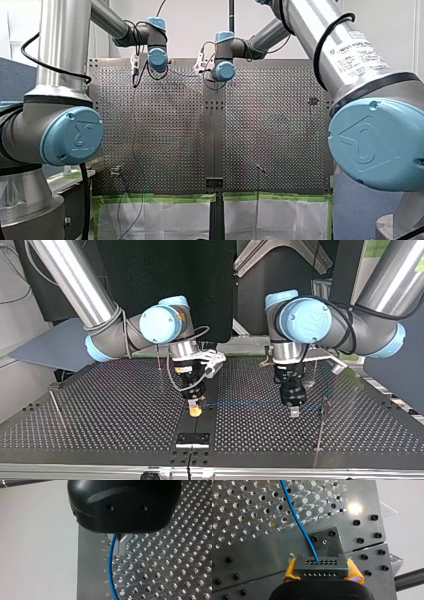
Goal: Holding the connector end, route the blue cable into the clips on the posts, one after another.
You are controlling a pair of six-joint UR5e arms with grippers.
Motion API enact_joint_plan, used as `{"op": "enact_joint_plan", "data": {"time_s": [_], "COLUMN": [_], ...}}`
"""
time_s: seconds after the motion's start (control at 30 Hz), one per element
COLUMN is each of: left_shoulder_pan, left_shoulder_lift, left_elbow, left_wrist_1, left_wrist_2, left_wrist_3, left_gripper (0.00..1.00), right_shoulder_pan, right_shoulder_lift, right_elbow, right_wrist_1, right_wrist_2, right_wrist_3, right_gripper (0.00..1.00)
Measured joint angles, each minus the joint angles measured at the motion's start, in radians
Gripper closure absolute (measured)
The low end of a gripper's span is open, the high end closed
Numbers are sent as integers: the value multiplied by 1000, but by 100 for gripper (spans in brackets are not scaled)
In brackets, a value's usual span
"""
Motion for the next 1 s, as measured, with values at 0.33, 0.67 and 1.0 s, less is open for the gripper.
{"op": "enact_joint_plan", "data": {"time_s": [0.33,0.67,1.0], "left_shoulder_pan": [-15,-51,-94], "left_shoulder_lift": [-2,-73,-132], "left_elbow": [0,0,-7], "left_wrist_1": [-4,-4,5], "left_wrist_2": [9,20,20], "left_wrist_3": [-15,-19,-41], "left_gripper": [100,100,100], "right_shoulder_pan": [0,-20,-31], "right_shoulder_lift": [0,1,25], "right_elbow": [2,76,159], "right_wrist_1": [7,-1,-1], "right_wrist_2": [1,9,7], "right_wrist_3": [0,0,-1], "right_gripper": [100,100,100]}}
